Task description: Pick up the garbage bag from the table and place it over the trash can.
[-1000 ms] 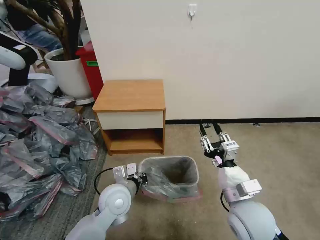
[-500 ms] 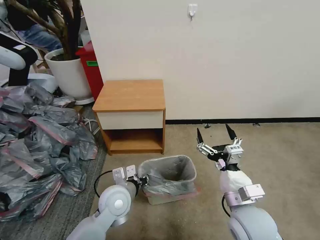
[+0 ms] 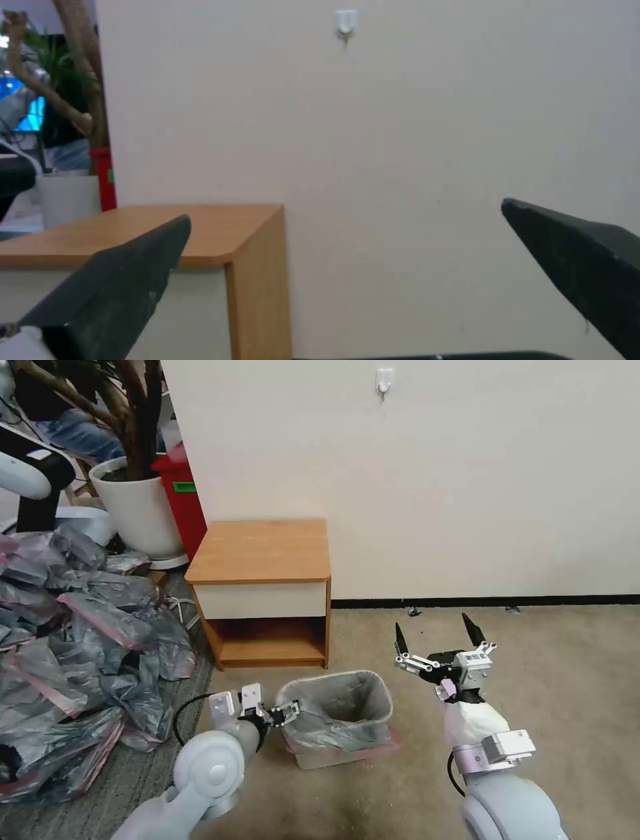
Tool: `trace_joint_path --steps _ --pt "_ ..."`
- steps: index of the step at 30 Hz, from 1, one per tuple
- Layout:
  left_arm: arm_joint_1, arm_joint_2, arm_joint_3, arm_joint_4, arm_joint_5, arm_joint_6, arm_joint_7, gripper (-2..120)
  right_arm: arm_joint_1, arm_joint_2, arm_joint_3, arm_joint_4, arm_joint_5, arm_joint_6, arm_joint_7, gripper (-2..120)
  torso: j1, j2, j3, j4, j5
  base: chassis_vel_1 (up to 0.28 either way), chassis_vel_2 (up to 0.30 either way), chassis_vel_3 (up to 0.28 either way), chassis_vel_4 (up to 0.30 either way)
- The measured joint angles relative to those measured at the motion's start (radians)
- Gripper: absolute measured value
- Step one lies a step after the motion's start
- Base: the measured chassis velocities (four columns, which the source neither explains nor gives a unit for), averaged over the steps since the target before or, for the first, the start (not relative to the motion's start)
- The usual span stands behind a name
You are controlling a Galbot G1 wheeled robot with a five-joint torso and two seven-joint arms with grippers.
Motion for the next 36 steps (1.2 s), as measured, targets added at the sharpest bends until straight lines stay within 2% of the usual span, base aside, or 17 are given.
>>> trace_joint_path --steps 2,4,5,6,8,9,12,16,20,28,36 --pt "0.045 0.008 -0.051 -0.015 0.144 -0.090 0.099 100 -0.013 0.009 0.030 0.000 -0.015 0.011 -0.004 108 0.000 0.000 0.000 -0.0001 0.0000 0.000 0.000 0.000 0.000" --pt "0.045 0.008 -0.051 -0.015 0.144 -0.090 0.099 100 -0.013 0.009 0.030 0.000 -0.015 0.011 -0.004 108 0.000 0.000 0.000 -0.0001 0.0000 0.000 0.000 0.000 0.000" --pt "0.111 -0.001 -0.110 -0.021 0.295 -0.205 0.191 100 -0.035 0.019 0.044 -0.002 -0.042 0.044 -0.008 103 0.000 0.000 0.000 -0.0001 0.0000 0.000 0.000 0.000 0.000" --pt "0.157 -0.020 -0.149 -0.024 0.391 -0.278 0.249 100 -0.050 0.026 0.048 -0.002 -0.060 0.064 -0.009 102 0.000 0.000 0.000 0.0002 -0.0001 0.000 0.000 0.000 0.000" --pt "0.222 -0.066 -0.204 -0.028 0.533 -0.385 0.317 100 -0.077 0.045 0.055 -0.007 -0.115 0.092 -0.009 100 0.000 0.000 0.000 0.0002 0.0000 0.000 0.000 0.000 0.000" --pt "0.222 -0.066 -0.204 -0.028 0.533 -0.385 0.317 100 -0.077 0.045 0.055 -0.007 -0.115 0.092 -0.009 100 0.000 0.000 0.000 0.0002 0.0000 0.000 0.000 0.000 0.000" --pt "0.304 -0.150 -0.269 -0.032 0.671 -0.486 0.371 100 -0.101 0.070 0.065 -0.029 -0.198 0.114 -0.019 100 0.000 0.000 0.000 0.0000 0.0000 0.000 0.000 0.000 0.000" --pt "0.347 -0.202 -0.304 -0.019 0.739 -0.541 0.398 100 -0.113 0.083 0.065 -0.048 -0.206 0.093 -0.049 100 0.000 0.000 0.000 0.0001 0.0001 0.000 0.000 0.000 0.000" --pt "0.383 -0.253 -0.331 0.025 0.806 -0.612 0.426 100 -0.115 0.100 0.053 -0.111 -0.167 0.010 -0.095 100 0.000 0.000 0.000 0.0000 0.0000 0.000 0.000 0.000 0.000" --pt "0.396 -0.314 -0.333 0.085 0.860 -0.660 0.453 100 -0.112 0.125 0.057 -0.176 -0.152 -0.007 -0.139 100 0.000 0.000 0.000 0.0000 0.0000 0.000 0.000 0.000 0.000" --pt "0.396 -0.322 -0.327 0.090 0.862 -0.663 0.458 100 -0.108 0.129 0.061 -0.174 -0.151 -0.010 -0.140 100 0.000 0.000 0.000 0.0000 0.0000 0.000 0.000 0.000 0.000"
